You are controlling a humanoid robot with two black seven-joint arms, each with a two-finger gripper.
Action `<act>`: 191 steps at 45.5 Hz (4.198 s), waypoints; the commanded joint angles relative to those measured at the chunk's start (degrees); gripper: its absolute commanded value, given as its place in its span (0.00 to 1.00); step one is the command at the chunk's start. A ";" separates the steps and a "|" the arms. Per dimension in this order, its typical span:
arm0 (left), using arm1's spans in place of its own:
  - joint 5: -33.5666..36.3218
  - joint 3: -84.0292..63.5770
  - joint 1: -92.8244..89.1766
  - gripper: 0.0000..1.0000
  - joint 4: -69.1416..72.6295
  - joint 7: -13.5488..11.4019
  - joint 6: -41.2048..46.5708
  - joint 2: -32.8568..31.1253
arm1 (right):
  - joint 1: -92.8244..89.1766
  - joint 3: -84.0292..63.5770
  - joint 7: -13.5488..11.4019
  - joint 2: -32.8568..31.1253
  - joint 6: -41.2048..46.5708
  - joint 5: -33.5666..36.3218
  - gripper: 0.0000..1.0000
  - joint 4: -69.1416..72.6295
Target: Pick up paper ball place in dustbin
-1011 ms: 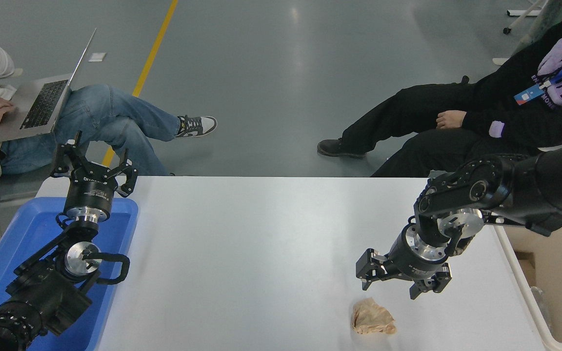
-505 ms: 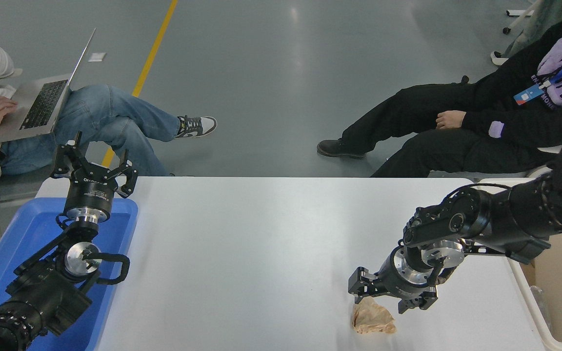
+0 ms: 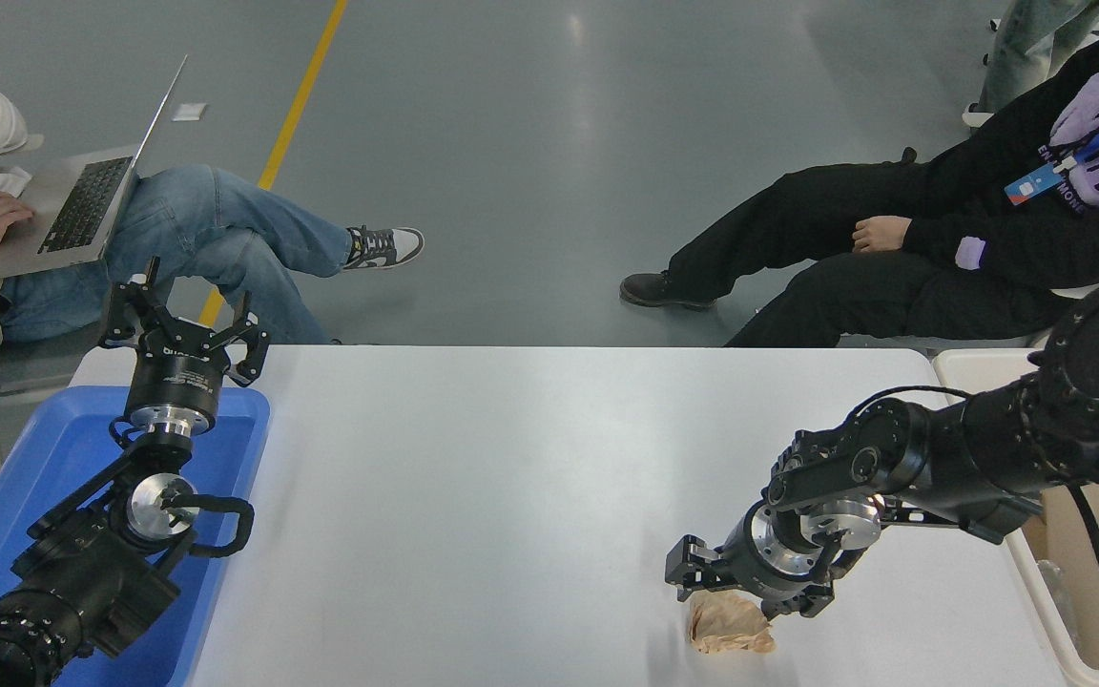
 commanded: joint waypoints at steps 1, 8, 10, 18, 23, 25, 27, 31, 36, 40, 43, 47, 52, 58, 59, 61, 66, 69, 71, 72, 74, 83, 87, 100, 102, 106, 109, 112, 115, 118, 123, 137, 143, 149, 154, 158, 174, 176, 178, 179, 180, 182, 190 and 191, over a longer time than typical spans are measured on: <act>0.09 0.00 0.06 0.99 -0.04 -0.02 0.00 0.00 | -2.38 -0.23 0.00 1.21 -0.97 -0.11 0.93 -2.53; 0.09 0.00 0.06 0.99 -0.04 -0.02 0.00 0.00 | -3.44 -0.75 0.00 2.10 -2.20 -2.21 0.90 -2.80; 0.09 0.00 0.06 0.99 -0.04 -0.02 0.00 0.00 | -3.79 -0.75 0.00 2.18 -2.56 -3.35 0.88 -2.71; 0.09 0.00 -0.03 0.99 0.05 0.07 0.00 0.00 | -4.05 -1.02 0.00 2.19 -2.73 -4.68 0.54 -2.63; 0.00 0.00 -0.03 0.99 -0.04 0.07 0.00 0.00 | -3.79 -2.68 0.08 2.27 -2.47 -4.59 0.19 -2.27; 0.00 0.00 -0.03 0.99 0.05 -0.02 0.00 0.00 | -3.53 -3.13 0.09 2.19 -2.21 -4.50 0.06 -2.10; 0.09 0.00 -0.03 0.99 0.05 -0.02 0.00 0.00 | -3.35 -3.13 0.09 2.10 -2.12 -4.50 0.00 -2.01; 0.09 0.00 -0.03 0.99 -0.04 -0.02 0.00 0.00 | -3.09 -3.30 0.09 2.01 -2.03 -4.41 0.00 -1.92; 0.09 0.00 -0.03 0.99 0.05 0.07 0.00 0.00 | -2.74 -3.39 0.09 1.83 -2.03 -3.71 0.00 -1.83; 0.00 0.00 -0.03 0.99 -0.04 -0.01 0.00 0.00 | -2.65 -3.39 0.08 1.75 -2.03 -3.53 0.00 -1.83; 0.09 0.00 0.06 0.99 -0.04 0.07 0.00 0.00 | -2.38 -3.48 0.09 1.66 -2.03 -3.27 0.00 -1.83; 0.09 0.00 0.06 0.99 -0.04 0.07 0.00 0.00 | -0.45 -3.74 0.26 0.34 -1.77 -2.22 0.00 -0.61; 0.09 0.00 -0.03 0.99 -0.04 -0.02 0.00 0.00 | 3.93 -6.55 0.44 -1.68 -1.24 -2.30 0.00 3.17; 0.09 0.00 -0.03 0.99 0.05 -0.02 0.00 0.00 | 12.72 -10.07 0.52 -5.10 -0.01 -2.48 0.00 9.32; 0.09 0.00 -0.03 0.99 -0.04 -0.02 0.00 0.00 | 14.56 -10.33 0.52 -5.98 0.34 -2.48 0.00 10.63; 0.09 0.00 -0.03 0.99 -0.04 -0.02 0.00 0.00 | 18.08 -10.60 0.52 -8.18 1.22 -2.48 0.00 13.27; 0.00 0.00 -0.03 0.99 0.05 0.07 0.00 0.00 | 25.82 -10.95 0.52 -11.26 7.35 -2.22 0.00 16.88; 0.09 0.00 -0.03 0.99 -0.04 0.07 0.00 0.00 | 29.51 -11.04 0.52 -11.53 15.34 -2.04 0.00 17.33; 0.09 0.00 -0.03 0.99 0.05 -0.02 0.00 0.00 | 32.15 -10.86 0.52 -11.61 20.62 -1.95 0.00 17.33; 0.00 0.00 -0.03 0.99 -0.04 0.07 0.00 0.00 | 33.46 -10.51 0.52 -11.79 23.00 -1.86 0.00 17.33; 0.09 0.00 0.06 0.99 -0.04 -0.02 0.00 0.00 | 36.19 -10.07 0.61 -12.66 27.22 -1.51 0.00 17.41; 0.00 0.00 0.06 0.99 -0.04 0.07 0.00 0.00 | 47.62 -9.54 0.53 -18.11 34.18 3.76 0.00 17.85; 0.00 0.00 -0.03 0.99 -0.04 -0.02 0.00 0.00 | 51.66 -10.07 0.53 -18.82 34.18 5.25 0.00 17.94; 0.09 0.00 0.06 0.99 0.05 -0.02 0.00 0.00 | 56.94 -10.51 0.52 -19.52 34.18 5.43 0.00 18.29; 0.09 0.00 0.06 0.99 0.05 0.07 0.00 0.00 | 57.21 -10.51 0.52 -19.61 34.18 5.43 0.00 18.29; 0.00 0.00 0.06 0.99 -0.04 -0.02 0.00 0.00 | 57.21 -10.69 0.52 -19.61 34.18 5.43 0.00 18.21; 0.09 0.00 0.06 0.99 -0.04 -0.02 0.00 0.00 | 57.21 -10.86 0.52 -19.70 34.18 5.43 0.00 18.21; 0.09 0.00 -0.03 0.99 -0.04 -0.02 0.00 0.00 | 57.21 -11.30 0.52 -19.96 34.18 5.52 0.00 18.03; 0.00 0.00 0.06 0.99 0.05 -0.02 0.00 0.00 | 57.21 -12.26 0.52 -20.49 34.18 5.61 0.00 17.50; 0.00 0.00 0.06 0.99 0.05 -0.02 0.00 0.00 | 57.29 -14.28 0.52 -21.63 34.18 5.61 0.00 17.33; 0.09 0.00 -0.03 0.99 0.05 -0.02 0.00 0.00 | 57.21 -17.71 0.44 -24.52 34.18 5.26 0.00 16.10; 0.09 0.00 -0.03 0.99 -0.04 -0.02 0.00 0.00 | 49.84 -26.59 0.52 -37.18 26.64 0.78 0.00 5.65; 0.09 0.00 0.06 0.99 -0.04 -0.02 0.00 0.00 | 40.35 -25.98 0.61 -40.97 18.63 -2.83 0.00 -1.03; 0.00 0.00 0.06 0.99 -0.04 -0.02 0.00 0.00 | 27.61 -20.81 0.70 -41.23 16.69 -3.01 0.00 -10.17; 0.00 0.00 0.06 0.99 0.05 -0.02 0.00 0.00 | 11.97 -11.14 0.70 -41.23 14.94 -3.01 0.00 -20.36; 0.00 0.00 0.06 0.99 0.05 -0.02 0.00 0.00 | 2.91 -5.34 0.70 -41.06 13.18 -3.09 0.00 -25.64; 0.00 0.00 -0.03 0.99 0.05 -0.02 0.00 0.00 | -16.52 0.12 0.70 -32.10 -0.88 -3.09 0.00 -41.82; 0.00 0.00 -0.03 0.99 -0.04 -0.02 0.00 0.00 | -18.46 1.17 0.70 -31.57 -2.29 -3.09 0.00 -43.22; 0.00 0.00 -0.03 0.99 0.05 -0.02 0.00 0.00 | -20.30 2.14 0.70 -30.69 -2.99 -3.09 0.00 -45.33; 0.00 -0.09 0.06 0.99 0.05 -0.02 0.00 0.00 | -21.18 2.58 0.70 -30.08 -3.17 -3.09 0.00 -46.56; 0.00 -0.09 -0.03 0.99 0.05 -0.02 0.00 0.00 | -22.24 2.85 0.70 -29.38 -3.26 -3.09 0.00 -47.96; 0.00 -0.09 -0.03 0.99 0.05 -0.02 0.00 0.00 | -24.61 3.37 0.70 -27.71 -3.35 -3.09 0.00 -51.30; 0.00 -0.09 0.06 0.99 -0.04 -0.02 0.00 0.00 | -33.23 4.25 0.70 -20.76 -3.79 -2.92 0.00 -64.49; 0.09 0.00 -0.03 0.99 -0.04 -0.02 0.00 0.00 | -33.75 4.25 0.70 -20.32 -3.79 -2.92 0.00 -64.93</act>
